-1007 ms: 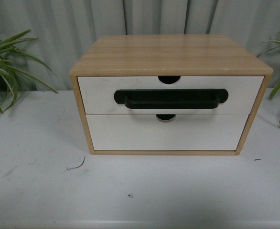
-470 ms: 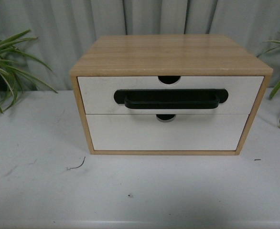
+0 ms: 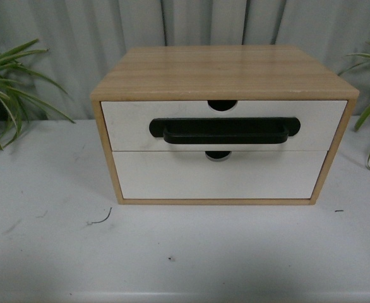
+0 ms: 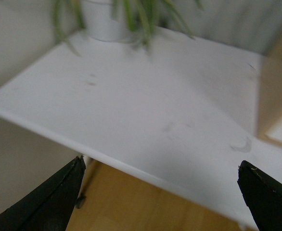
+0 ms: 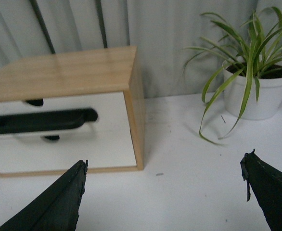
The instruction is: Pull drawer
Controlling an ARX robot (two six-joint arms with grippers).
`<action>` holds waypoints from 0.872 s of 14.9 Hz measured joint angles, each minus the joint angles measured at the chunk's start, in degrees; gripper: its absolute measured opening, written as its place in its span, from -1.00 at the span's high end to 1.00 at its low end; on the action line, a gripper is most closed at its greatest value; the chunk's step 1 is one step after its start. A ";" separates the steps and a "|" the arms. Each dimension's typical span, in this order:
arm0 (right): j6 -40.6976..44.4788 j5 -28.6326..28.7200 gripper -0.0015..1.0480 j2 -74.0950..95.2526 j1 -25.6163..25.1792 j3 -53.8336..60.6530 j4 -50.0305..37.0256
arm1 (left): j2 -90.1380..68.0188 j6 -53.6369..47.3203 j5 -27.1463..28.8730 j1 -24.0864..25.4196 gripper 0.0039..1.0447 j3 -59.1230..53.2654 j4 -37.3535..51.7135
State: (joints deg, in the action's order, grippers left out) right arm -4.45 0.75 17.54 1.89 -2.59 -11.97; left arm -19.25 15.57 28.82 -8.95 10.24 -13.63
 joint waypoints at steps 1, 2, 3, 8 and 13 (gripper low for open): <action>-0.28 -0.17 -0.88 6.93 0.00 -1.99 -6.25 | -3.56 2.56 4.52 1.84 -0.88 0.39 4.04; -0.28 -0.22 -0.88 14.40 0.52 -4.42 -12.55 | -7.50 3.37 4.17 3.10 -0.88 1.22 9.16; -0.28 -0.31 -0.88 24.85 1.75 -8.79 -20.31 | -15.63 3.63 1.29 4.22 -0.88 3.93 17.22; 0.13 -1.53 -0.88 57.77 6.64 -33.42 -25.11 | -46.14 3.19 -6.27 3.32 -0.88 20.59 36.63; 19.93 11.08 -0.88 65.96 11.23 -44.48 -22.71 | -60.72 -11.23 -24.68 -6.97 -0.88 36.50 34.45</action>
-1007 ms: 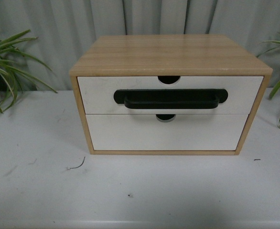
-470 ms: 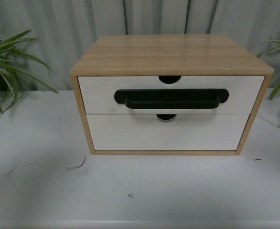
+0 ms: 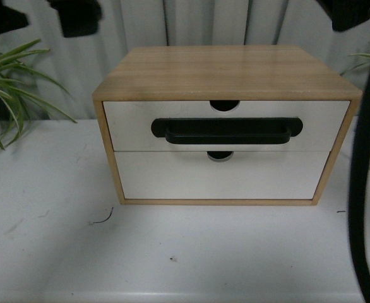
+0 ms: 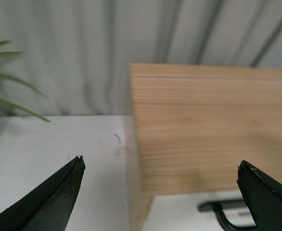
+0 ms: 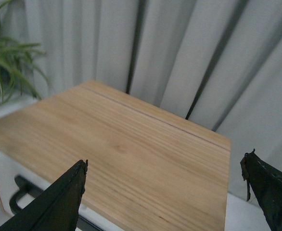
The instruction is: Pull drawer
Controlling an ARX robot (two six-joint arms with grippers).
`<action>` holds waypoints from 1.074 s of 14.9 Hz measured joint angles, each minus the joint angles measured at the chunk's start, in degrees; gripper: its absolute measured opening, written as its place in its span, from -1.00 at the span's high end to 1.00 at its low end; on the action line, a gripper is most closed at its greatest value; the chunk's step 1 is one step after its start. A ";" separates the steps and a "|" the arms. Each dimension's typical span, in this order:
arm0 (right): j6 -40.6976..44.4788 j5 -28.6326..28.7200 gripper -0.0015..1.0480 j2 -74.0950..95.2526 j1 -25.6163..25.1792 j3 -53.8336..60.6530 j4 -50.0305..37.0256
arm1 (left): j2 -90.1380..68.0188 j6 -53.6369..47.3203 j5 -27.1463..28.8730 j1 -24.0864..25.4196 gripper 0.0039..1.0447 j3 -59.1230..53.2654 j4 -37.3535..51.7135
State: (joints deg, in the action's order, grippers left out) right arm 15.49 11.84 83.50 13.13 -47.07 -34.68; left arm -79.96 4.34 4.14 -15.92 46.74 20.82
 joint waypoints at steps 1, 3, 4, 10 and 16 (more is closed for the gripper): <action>8.00 4.24 -0.88 0.81 -0.68 -0.44 1.18 | -1.18 -5.20 -4.44 -1.95 -0.88 2.25 -3.30; 22.62 11.72 -0.88 1.44 -2.84 -1.46 8.48 | -3.34 -15.65 -11.19 -5.20 -0.88 7.13 -11.37; 30.27 15.23 -0.88 1.49 -3.96 -2.73 13.33 | -4.59 -20.98 -13.46 -6.91 -0.88 9.84 -16.33; 78.97 17.77 -0.88 5.35 -7.48 -10.49 44.04 | -18.08 -45.07 -13.51 -13.16 -0.88 24.81 -39.17; 81.42 15.45 -0.88 9.99 -4.20 -11.47 42.51 | -23.43 -46.86 -12.52 -13.68 -0.88 29.42 -41.07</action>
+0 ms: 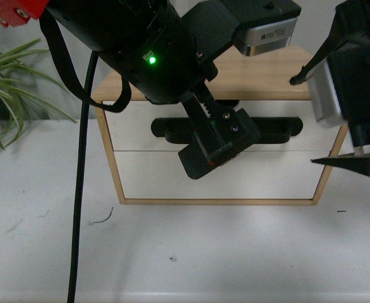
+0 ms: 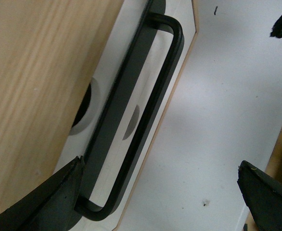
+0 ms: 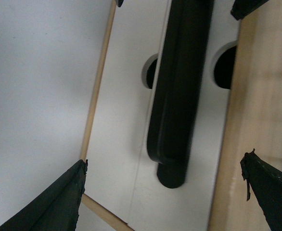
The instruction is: Pull drawer
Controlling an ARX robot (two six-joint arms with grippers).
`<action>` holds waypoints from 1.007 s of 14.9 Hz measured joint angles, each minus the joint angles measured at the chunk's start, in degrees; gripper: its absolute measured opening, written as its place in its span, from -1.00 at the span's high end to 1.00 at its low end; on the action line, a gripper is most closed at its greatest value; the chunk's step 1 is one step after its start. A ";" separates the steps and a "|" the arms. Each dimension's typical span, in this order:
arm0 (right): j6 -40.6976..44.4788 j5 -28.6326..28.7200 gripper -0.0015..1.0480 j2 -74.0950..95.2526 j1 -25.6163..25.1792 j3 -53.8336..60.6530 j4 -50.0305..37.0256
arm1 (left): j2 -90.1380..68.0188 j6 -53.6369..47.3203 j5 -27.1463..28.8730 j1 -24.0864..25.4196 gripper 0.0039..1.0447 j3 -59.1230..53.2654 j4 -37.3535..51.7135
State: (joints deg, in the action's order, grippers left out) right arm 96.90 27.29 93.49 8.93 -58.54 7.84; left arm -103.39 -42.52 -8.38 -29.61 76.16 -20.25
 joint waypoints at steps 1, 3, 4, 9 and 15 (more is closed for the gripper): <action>-0.61 -0.50 -0.88 1.18 0.20 0.00 -0.02 | -0.61 0.00 0.02 -0.28 -0.88 0.00 0.20; -1.53 -0.81 -0.88 2.12 0.50 0.02 -1.36 | -1.42 0.00 0.00 -0.68 -0.88 -0.04 0.48; -2.19 -0.94 -0.88 2.34 0.59 0.09 -2.25 | -1.46 0.02 -0.09 -0.98 -0.88 -0.24 0.83; -4.13 -1.79 -0.88 4.83 2.05 1.20 -3.26 | -3.39 0.04 0.26 -2.05 -0.88 -1.79 3.02; -5.70 -3.04 -0.88 7.58 2.71 1.22 -4.72 | -6.34 0.68 0.90 -2.23 -0.88 -1.03 5.64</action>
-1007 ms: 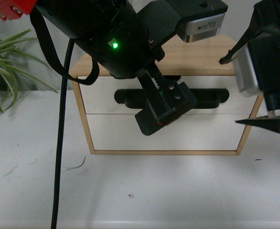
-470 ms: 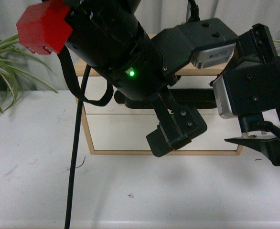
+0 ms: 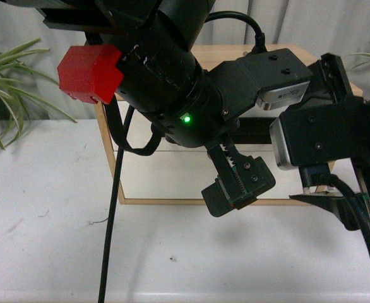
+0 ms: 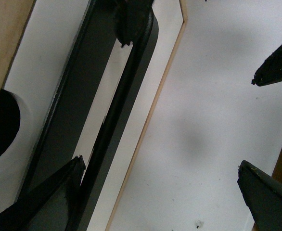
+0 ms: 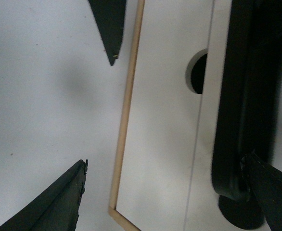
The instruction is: Pull drawer
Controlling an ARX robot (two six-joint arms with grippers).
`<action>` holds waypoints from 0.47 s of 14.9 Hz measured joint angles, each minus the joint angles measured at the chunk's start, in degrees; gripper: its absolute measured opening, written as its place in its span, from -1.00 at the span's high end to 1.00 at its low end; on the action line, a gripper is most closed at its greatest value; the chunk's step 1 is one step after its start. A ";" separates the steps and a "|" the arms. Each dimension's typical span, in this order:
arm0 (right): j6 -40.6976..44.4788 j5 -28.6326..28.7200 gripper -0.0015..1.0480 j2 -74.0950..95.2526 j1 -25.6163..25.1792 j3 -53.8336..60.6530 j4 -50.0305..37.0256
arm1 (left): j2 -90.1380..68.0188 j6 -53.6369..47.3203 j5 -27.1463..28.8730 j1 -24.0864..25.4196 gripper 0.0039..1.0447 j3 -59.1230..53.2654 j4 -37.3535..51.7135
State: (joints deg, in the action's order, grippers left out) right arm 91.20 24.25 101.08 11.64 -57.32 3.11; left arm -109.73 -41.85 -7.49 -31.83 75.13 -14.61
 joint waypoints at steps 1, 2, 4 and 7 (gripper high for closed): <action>-0.17 -0.13 -0.88 0.92 0.00 -0.22 0.00 | -0.44 0.09 0.04 0.00 -0.88 0.00 0.52; -0.35 -0.15 -0.88 1.36 -0.02 -0.42 -0.26 | -0.68 0.07 0.07 -0.07 -0.88 0.00 0.79; -2.23 0.02 -0.88 2.32 0.39 -1.14 -2.80 | -0.94 0.90 0.24 -0.33 -0.88 0.02 1.33; -4.81 0.00 -0.88 5.66 1.09 -1.49 -5.07 | -2.91 -0.72 1.36 -0.42 -0.88 0.15 2.36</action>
State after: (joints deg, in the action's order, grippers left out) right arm 86.39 24.25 106.74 12.73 -58.81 -1.96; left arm -112.64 -42.57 -6.13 -32.25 75.29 -12.25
